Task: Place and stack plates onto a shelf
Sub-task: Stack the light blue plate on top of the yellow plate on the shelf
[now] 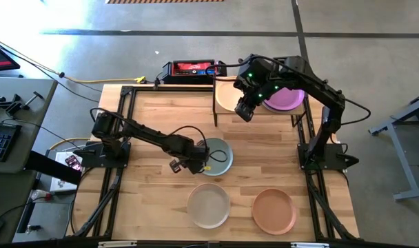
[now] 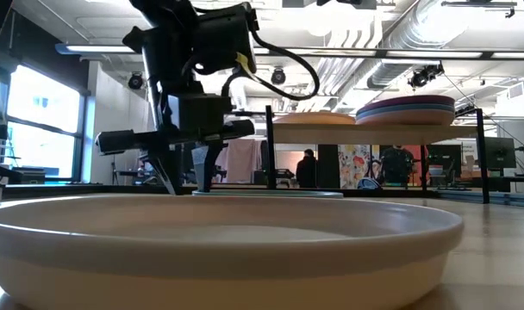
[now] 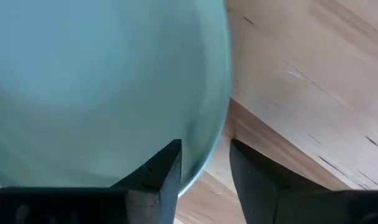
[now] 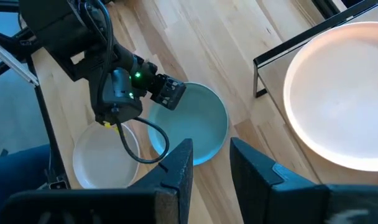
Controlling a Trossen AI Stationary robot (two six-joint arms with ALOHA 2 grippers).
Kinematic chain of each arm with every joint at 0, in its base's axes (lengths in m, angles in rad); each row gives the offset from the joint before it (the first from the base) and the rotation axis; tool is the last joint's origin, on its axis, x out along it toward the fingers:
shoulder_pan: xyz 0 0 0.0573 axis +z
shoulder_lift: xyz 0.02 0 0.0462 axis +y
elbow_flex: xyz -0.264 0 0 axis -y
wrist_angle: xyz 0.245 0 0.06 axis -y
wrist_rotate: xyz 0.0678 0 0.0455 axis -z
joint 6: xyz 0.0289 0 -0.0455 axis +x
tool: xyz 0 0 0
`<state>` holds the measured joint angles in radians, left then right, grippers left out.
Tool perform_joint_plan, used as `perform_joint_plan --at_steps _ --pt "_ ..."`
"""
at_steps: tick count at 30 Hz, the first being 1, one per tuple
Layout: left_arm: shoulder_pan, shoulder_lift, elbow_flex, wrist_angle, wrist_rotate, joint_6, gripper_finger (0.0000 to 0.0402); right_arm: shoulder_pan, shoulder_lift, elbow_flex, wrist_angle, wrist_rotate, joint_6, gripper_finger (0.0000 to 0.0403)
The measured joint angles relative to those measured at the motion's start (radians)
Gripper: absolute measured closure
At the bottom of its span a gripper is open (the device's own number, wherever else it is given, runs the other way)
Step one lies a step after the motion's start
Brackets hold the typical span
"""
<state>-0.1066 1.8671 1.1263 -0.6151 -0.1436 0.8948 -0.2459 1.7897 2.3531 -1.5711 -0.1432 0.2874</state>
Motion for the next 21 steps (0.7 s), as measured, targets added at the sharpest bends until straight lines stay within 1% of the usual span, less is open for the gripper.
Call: perform_joint_plan --at_steps 3,8,10,16,21 --pt "0.000 0.000 0.000 0.011 0.000 0.000 0.0307 0.000 0.000 0.000 0.000 0.019 0.000 0.0318" --pt "0.000 0.000 0.000 0.011 -0.001 -0.024 0.0376 0.000 0.000 0.000 0.000 0.020 0.000 0.0318" --pt "0.000 0.000 0.001 0.008 -0.008 -0.048 0.0394 0.000 0.000 0.000 0.000 0.021 0.000 0.0318" --pt "-0.010 -0.001 0.001 -0.002 -0.039 -0.073 0.0397 0.000 0.000 0.000 0.000 0.021 -0.001 0.0318" --pt "-0.021 -0.036 0.001 -0.063 -0.061 -0.075 0.0398 0.000 0.000 0.000 0.000 0.039 -0.019 0.0318"
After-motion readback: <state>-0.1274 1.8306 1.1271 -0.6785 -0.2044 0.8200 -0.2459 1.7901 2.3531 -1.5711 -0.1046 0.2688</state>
